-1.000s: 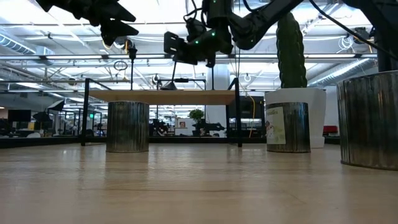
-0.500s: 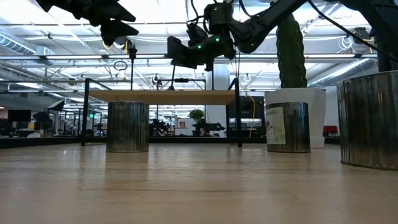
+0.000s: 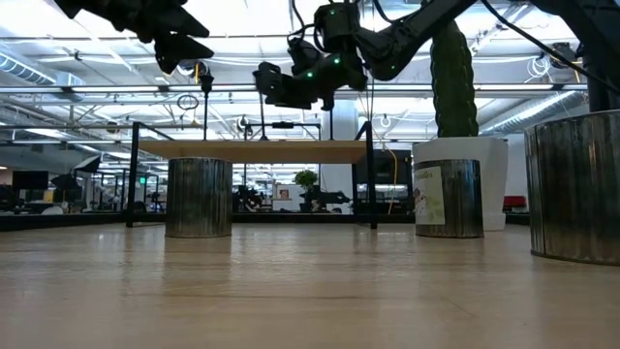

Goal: Pick & Place candle stick holders
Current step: Put the black candle holder on the shelf, then put the scented candle on the shelf

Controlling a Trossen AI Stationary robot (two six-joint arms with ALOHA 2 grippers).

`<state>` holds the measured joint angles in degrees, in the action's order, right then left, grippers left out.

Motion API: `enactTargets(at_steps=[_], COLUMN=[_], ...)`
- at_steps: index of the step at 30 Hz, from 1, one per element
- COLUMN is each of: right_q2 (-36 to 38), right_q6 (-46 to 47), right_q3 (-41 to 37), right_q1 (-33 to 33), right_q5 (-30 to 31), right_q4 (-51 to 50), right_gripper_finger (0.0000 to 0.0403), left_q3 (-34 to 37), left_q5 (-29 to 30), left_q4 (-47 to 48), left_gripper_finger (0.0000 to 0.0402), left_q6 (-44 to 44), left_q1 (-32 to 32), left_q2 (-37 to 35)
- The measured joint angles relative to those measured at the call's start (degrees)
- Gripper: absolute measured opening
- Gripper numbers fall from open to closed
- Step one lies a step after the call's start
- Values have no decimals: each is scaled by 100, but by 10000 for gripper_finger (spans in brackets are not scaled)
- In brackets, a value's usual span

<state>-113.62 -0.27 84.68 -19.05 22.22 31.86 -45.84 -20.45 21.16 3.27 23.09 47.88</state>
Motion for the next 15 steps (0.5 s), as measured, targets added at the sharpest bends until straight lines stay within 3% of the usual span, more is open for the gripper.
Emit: enactTargets(at_steps=[5,12,15], right_q2=[8,254,462], right_q6=[-198,90,125], right_q3=[0,-9,-7], right_q1=[188,472,614], right_q5=[44,185,183], right_q4=[-218,-1726,-2277], right_gripper_finger=[112,114,116], left_q3=[0,61,393], left_q5=[1,16,11], left_q4=[300,1613,1413], left_gripper_finger=[204,182,165], left_q6=[-84,-200,19], left_q1=[0,-201,-562], left_q2=[4,91,81])
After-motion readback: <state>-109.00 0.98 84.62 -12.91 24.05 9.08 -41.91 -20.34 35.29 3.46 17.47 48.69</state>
